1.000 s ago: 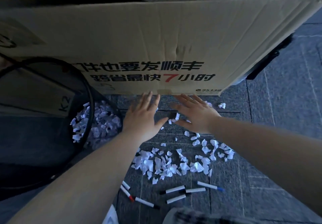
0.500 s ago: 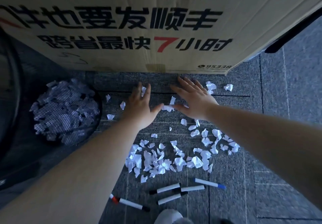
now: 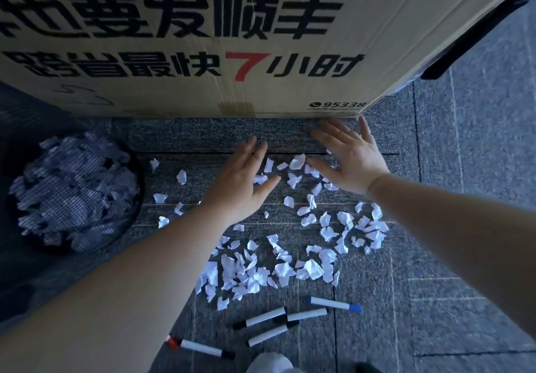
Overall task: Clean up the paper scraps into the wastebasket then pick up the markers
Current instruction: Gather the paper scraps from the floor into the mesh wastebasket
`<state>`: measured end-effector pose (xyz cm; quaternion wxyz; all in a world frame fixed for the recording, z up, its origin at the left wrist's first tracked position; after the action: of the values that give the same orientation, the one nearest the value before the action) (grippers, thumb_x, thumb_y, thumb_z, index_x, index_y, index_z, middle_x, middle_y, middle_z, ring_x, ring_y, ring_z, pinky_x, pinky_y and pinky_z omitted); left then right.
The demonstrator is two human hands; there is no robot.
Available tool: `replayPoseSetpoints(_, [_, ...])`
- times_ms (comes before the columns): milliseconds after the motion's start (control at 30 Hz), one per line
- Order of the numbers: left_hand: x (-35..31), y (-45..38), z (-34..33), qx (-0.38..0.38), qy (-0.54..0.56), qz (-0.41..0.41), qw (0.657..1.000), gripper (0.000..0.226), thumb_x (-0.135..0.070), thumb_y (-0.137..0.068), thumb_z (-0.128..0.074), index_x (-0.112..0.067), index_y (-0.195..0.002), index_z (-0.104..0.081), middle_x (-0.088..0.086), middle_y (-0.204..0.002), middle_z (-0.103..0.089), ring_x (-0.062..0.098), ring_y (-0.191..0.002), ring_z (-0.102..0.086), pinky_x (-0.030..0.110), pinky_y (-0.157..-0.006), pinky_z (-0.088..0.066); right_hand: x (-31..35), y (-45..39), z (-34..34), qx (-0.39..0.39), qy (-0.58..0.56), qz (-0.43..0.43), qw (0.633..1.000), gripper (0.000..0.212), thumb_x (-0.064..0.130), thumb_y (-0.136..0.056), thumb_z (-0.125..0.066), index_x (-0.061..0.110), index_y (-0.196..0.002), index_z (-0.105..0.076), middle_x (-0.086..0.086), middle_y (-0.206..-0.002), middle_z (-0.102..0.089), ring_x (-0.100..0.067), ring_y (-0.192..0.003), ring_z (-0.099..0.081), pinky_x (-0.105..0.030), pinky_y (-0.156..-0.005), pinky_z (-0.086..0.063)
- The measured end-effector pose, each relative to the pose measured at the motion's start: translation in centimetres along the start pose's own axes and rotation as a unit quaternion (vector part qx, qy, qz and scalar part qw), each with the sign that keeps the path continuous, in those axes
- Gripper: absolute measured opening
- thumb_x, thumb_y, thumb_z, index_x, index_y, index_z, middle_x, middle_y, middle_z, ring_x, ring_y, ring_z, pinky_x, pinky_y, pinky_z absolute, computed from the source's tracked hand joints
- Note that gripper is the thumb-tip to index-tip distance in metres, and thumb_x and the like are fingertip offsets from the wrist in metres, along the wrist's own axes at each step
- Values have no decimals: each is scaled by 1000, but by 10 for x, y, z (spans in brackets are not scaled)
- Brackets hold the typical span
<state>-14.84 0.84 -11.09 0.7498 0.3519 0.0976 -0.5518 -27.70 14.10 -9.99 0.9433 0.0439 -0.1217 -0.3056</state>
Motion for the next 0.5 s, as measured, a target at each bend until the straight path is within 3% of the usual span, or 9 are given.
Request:
replayPoseSetpoints(133, [-15,-8,-12,18,-23,-17,999,74,-56,-91,-33,-27,-148,3,-4,-157,14,15,-144,11,37,-117,-1,-6,11,-13,19,-32,-21,999,63,61,-89,-33,24,-140,-40,-4,-152,-29,-21,-143,-19,-56,-115,-12])
replayPoseSetpoints(267, [-36,5,-35,38,-17,-51,998,66,-54,-93,-28,-31,-148,2,-6,-157,13,14,-144,10,40,-118,-1,30,37,-25,32,-81,37,995,54,53,-94,-35,23,-139,-39,-3,-153,-25,-20,-144,-15,-49,-117,-15])
replayPoseSetpoints(400, [-35,21,-45,41,-1,-69,997,63,-54,-93,-23,-24,-148,-12,-4,-158,-4,17,-145,-8,44,-117,-19,58,72,-32,62,-131,119,982,49,46,-96,-39,22,-139,-40,-2,-150,-33,-18,-142,-24,-43,-116,-23])
replayPoseSetpoints(500, [-31,27,-41,18,-53,-110,992,69,-60,-90,-21,-19,-145,-23,3,-156,-19,21,-142,-23,48,-111,-33,45,77,-16,23,-125,91,988,50,49,-95,-37,21,-137,-41,-2,-147,-37,-19,-139,-30,-47,-115,-23])
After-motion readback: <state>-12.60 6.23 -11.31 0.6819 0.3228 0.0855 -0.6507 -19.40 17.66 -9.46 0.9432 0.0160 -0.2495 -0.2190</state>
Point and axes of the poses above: each hand's wrist, its own y-axis away from the middle knuckle, its own z-axis out of the back of the hand, x = y × z, the point moved 9 cm from there along -y, towards the middle knuckle
